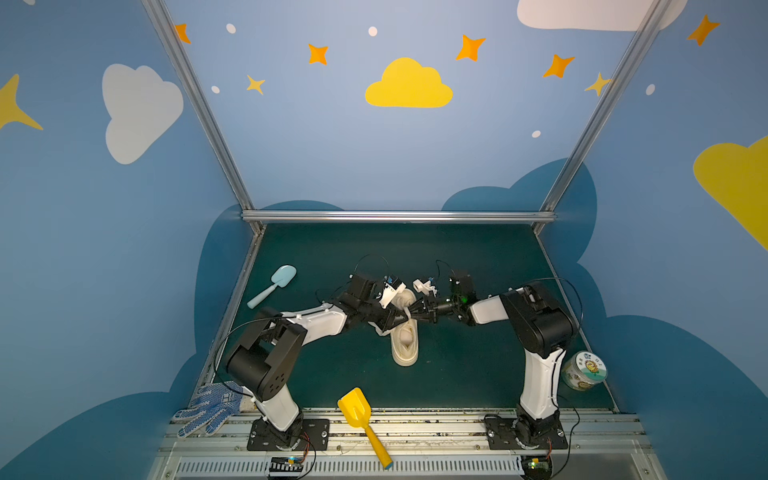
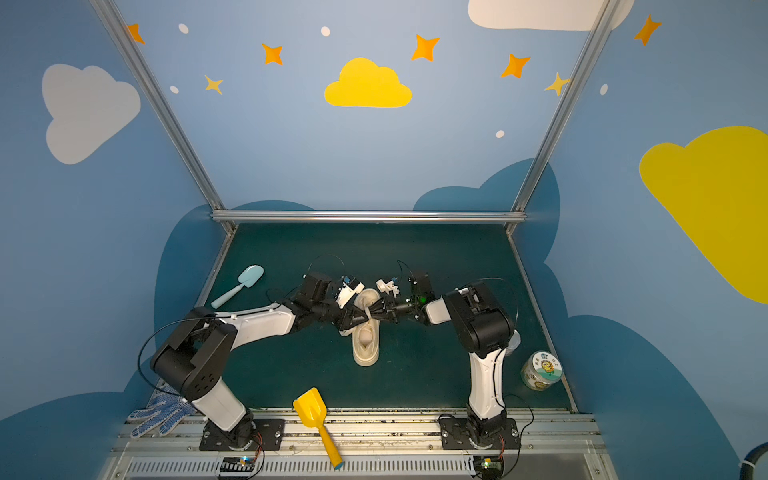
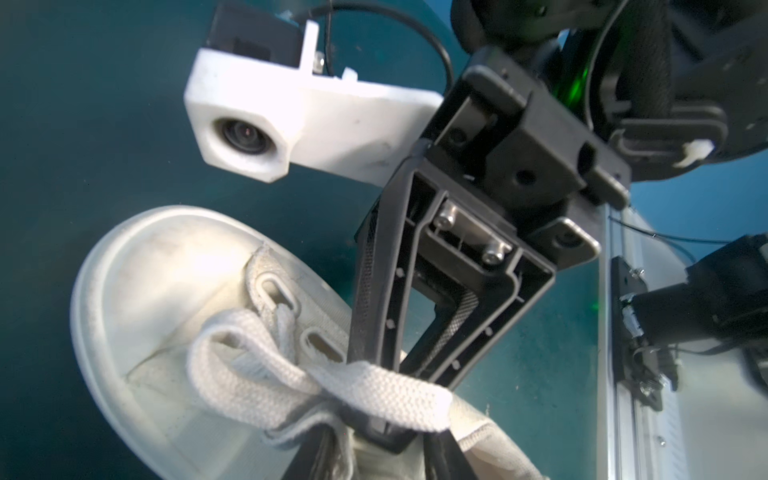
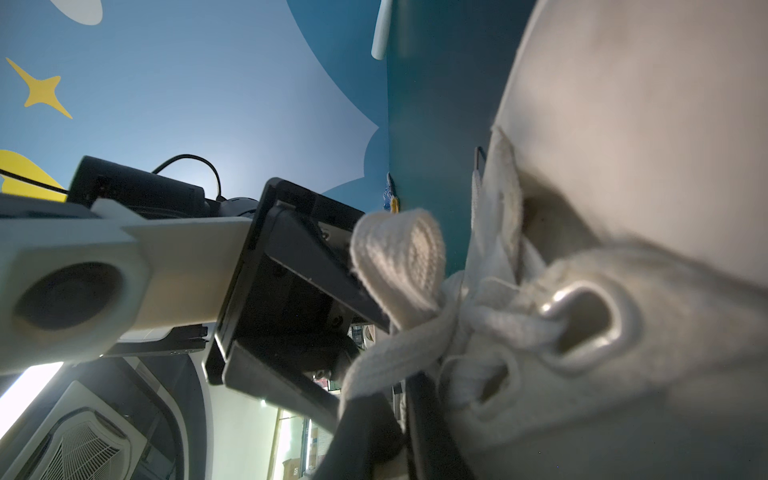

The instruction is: Tie the shoes

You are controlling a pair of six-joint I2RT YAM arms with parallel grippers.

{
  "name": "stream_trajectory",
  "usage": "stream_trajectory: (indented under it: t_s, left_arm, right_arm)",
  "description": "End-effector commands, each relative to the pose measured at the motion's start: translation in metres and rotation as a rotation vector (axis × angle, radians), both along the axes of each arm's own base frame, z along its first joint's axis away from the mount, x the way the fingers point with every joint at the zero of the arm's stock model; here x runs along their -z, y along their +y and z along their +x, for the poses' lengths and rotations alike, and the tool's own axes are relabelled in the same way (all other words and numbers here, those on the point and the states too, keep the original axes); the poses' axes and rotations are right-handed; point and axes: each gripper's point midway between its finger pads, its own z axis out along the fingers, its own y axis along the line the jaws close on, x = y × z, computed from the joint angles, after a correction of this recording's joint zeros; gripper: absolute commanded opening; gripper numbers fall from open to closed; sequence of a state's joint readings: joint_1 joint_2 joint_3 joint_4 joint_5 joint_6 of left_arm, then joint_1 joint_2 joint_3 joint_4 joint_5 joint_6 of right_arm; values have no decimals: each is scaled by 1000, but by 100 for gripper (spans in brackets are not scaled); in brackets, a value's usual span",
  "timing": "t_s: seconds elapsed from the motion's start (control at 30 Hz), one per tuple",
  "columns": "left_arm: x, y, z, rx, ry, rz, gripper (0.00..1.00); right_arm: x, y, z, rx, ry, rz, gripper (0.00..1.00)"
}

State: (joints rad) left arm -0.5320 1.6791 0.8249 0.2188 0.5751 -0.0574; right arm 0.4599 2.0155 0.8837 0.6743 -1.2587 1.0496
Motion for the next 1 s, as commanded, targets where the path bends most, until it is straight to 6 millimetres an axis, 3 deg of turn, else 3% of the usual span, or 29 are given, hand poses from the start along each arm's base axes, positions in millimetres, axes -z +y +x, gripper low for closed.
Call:
stream_trajectory:
  t_s: [0.0,0.3,0.6,0.97]
  left_arm:
    - [-25,-3,2,-1,-51,-93,44]
    - [-25,-3,-9,25,9,-138,52]
    - [-26,5,-11,-1,65,-133,54]
    - [-25,6,-17,2,155,-177,56]
  right_arm:
    - [1,2,-6,-24,15,-3,17]
    - [-2,2,-4,-20,9,-1,17]
    - [-4,2,-5,-24,8,6,12]
    - [-7,3,-5,-31,4,17,13]
